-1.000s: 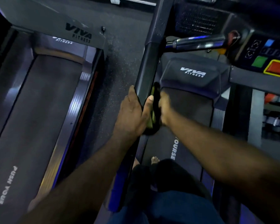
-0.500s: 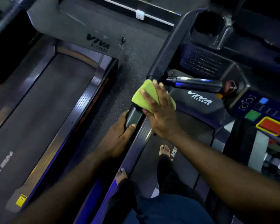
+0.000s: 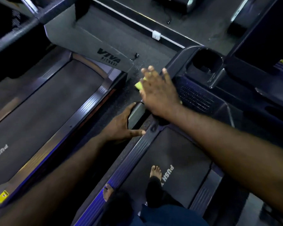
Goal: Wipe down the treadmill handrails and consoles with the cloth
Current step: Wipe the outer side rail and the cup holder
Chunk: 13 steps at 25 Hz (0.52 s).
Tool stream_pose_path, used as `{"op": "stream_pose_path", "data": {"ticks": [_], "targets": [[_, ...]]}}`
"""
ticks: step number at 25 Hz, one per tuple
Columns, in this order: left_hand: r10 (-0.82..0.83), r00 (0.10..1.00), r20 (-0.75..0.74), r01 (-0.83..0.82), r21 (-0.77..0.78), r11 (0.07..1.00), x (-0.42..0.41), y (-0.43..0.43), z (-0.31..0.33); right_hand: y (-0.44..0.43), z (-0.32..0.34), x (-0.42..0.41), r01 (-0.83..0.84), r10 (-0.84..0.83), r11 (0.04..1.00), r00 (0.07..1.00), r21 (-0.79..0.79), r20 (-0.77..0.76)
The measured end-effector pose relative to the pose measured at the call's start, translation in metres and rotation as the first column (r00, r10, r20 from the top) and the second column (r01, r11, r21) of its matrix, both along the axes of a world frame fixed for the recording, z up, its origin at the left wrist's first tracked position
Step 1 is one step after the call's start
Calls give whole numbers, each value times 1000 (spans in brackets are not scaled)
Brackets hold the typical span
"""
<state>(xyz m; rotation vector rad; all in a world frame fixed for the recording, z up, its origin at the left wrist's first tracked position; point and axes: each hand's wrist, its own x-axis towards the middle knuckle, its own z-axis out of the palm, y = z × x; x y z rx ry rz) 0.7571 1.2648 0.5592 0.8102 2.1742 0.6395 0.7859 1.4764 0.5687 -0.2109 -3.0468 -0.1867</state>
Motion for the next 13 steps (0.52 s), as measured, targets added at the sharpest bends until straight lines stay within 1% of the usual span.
{"op": "stream_pose_path", "data": {"ticks": [2,3,5,6,7,9,10,11,13], "targets": [[10,999,41,-10,13,1000,1,-2,2,39,8,-28,65,-64,998,997,-27,52],[6,998,60,-6,9,1000,0,-1,4,51,10,-32,81,-79,995,996,-53,41],[-2,997,78,3,-8,1000,-5,5,8,39,8,-26,93,-100,988,994,-122,-53],[10,998,67,-10,8,1000,-7,12,9,22,3,-17,56,-71,988,992,-146,-100],[25,999,46,-26,40,999,-8,20,10,5,-1,-6,-35,15,989,991,-143,-136],[44,999,8,-44,92,995,-11,32,7,5,-2,-4,-270,256,955,959,-126,-120],[42,999,3,-42,93,995,-11,35,3,23,0,-12,-322,311,936,946,-145,-94],[42,999,12,-43,89,995,-11,36,1,44,4,-22,-331,320,931,943,-153,-92],[48,998,31,-50,92,995,-14,34,-2,71,5,-40,-266,251,952,962,-153,-112]]}}
